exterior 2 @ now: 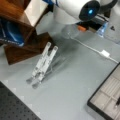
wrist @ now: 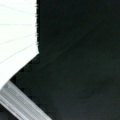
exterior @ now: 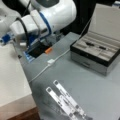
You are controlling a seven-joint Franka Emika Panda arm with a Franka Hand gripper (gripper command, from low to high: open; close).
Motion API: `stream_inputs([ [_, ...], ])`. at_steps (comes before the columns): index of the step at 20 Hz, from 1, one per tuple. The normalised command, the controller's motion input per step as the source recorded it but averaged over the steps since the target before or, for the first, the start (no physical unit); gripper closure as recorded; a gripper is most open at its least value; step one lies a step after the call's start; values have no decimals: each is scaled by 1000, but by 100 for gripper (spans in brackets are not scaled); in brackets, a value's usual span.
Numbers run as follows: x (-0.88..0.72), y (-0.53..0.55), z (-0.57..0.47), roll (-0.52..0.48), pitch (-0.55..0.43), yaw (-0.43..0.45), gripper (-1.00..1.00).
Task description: Turn off the lamps. Pick up the book. Place the book on the shelf position.
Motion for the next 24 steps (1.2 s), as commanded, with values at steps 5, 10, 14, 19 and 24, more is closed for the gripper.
stream_inputs([
  [5,-132,399,85,199,-55,-69,-100],
  [10,51,449,97,211,-34,-172,-100],
  [14,238,490,98,194,-19,-267,-100],
  [19,450,673,55,322,-54,-422,-100],
  [24,555,593,-57,558,-106,-543,-100],
])
